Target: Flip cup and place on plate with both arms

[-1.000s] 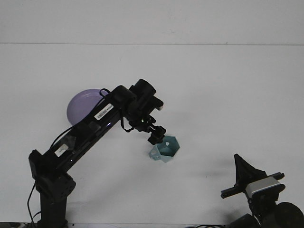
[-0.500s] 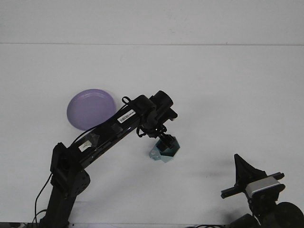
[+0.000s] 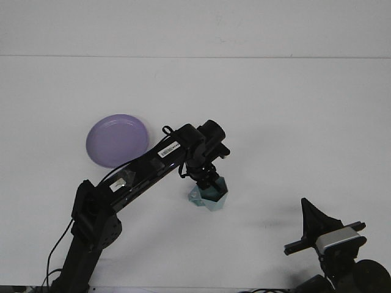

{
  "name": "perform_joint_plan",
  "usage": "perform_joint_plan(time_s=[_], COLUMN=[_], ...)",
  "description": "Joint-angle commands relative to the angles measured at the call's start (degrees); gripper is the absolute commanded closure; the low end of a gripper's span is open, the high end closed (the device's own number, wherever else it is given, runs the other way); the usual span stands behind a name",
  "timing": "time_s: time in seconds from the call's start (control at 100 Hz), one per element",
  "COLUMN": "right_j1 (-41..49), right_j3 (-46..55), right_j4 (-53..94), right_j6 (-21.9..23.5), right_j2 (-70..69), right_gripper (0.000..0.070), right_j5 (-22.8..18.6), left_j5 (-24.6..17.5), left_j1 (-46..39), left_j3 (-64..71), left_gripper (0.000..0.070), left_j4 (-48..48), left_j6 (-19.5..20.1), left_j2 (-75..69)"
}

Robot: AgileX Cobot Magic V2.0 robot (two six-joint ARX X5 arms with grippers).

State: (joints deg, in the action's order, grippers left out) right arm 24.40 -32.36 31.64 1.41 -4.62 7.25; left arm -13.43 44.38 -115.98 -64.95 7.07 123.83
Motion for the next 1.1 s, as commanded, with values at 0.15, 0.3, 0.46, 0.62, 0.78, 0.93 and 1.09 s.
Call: perform_joint_plan(time_s=[0.15, 0.3, 0.46, 0.62, 0.78, 0.93, 1.09], right_j1=[0.3, 0.3, 0.3, 0.3, 0.3, 0.3, 0.3], right_j3=[-0.2, -0.2, -0.2, -0.2, -0.2, -0.2, -0.2], right_j4=[-0.3, -0.3, -0.3, -0.3, -0.1, -0.1, 0.1], right_j6=[0.8, 0.8, 0.8, 0.9, 1.3, 1.4, 1.4], right_j2=[0.1, 0.1, 0.1, 0.1, 0.1, 0.0, 0.0], right_gripper=[0.07, 0.07, 0.07, 0.07, 0.07, 0.07, 0.07], right_j5=[0.1, 0.1, 0.1, 0.1, 0.1, 0.1, 0.1], left_j5=[0.1, 0.2, 4.8, 5.5, 7.0, 7.0, 6.3], left_j1=[-1.1, -5.3, -12.7, -23.2, -32.8, -38.4, -41.6], left_j3=[-7.3, -9.7, -9.9, -9.9, -9.8, -9.8, -9.3], left_gripper=[0.0688, 0.0688, 0.0688, 0.0688, 0.0688, 0.0688, 0.0688], left_j4=[-5.6, -6.1, -6.6, -6.9, -7.4, -6.8, -6.7], left_j6=[1.2, 0.8, -0.3, -1.8, -3.6, -3.6, -3.8], left_j2=[1.3, -1.7, -6.8, -10.3, -10.5, -9.5, -7.1])
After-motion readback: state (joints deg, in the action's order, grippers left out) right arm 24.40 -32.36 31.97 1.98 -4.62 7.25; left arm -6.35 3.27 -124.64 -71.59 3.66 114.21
